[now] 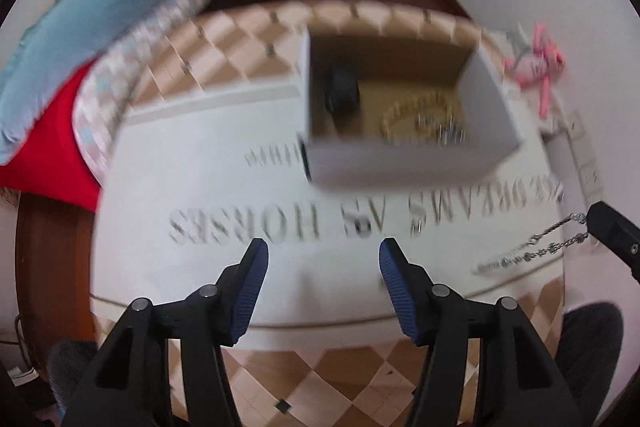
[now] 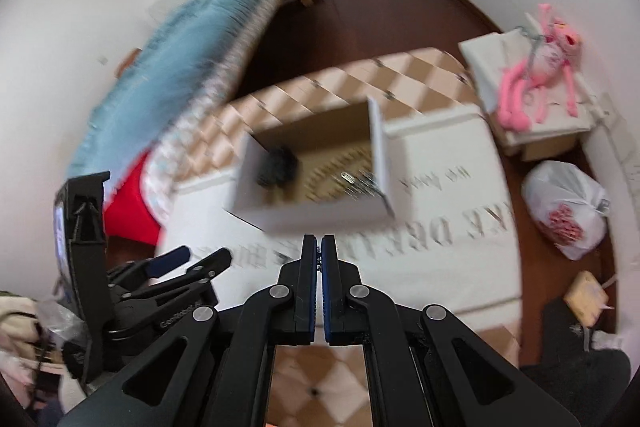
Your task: Organize jewelry
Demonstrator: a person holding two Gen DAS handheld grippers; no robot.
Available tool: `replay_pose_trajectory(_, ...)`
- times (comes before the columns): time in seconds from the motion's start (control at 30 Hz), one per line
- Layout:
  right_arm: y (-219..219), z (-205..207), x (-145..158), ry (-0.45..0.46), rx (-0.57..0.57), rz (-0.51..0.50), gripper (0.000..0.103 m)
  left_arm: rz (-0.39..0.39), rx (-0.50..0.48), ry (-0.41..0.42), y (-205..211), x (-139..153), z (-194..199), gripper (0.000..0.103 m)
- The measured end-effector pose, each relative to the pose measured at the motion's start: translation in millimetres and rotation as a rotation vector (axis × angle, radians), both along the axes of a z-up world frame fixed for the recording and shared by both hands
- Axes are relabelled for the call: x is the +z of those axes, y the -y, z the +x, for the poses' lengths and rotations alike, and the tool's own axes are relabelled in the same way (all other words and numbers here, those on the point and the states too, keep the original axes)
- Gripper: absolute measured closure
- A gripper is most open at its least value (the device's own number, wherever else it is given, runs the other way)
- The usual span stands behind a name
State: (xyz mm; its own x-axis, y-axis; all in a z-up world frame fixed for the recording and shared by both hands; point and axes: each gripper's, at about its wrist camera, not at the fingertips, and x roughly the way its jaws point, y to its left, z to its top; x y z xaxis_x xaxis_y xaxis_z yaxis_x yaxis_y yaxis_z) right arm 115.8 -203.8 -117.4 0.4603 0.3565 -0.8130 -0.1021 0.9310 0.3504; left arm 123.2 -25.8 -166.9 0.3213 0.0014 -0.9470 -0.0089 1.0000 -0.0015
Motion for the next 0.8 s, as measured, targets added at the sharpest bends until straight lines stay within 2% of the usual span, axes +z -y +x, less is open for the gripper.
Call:
replay_pose_trajectory(0.1,6.1,-7.6,-26.2,-0.035,-0.029,-0.036,0.101,-0.006,-0.019,-0.051,12.4,-27.8,-6.3,0.047)
replay_pose_trajectory(0.3,12.8,-14.6,-56.6,-0.082,-0.055,-0.068,0.101,0.024,-0.053,-0.079,32.5,-56.3,-14.0,0.047)
replay_pose_trajectory(0.67,18.7,-14.4,-60.9,-0.087,-0.082,-0.077,0.101,0.029,-0.079,-0.042,46.4,-55.3,-21.1,0.050)
replay_pose_trajectory(0.8,20.7,-13.9,-59.6,-0.087,-0.088,-0.077,0.101,0.004,-0.097,-0.030,50.2,-52.5,-20.6,0.071)
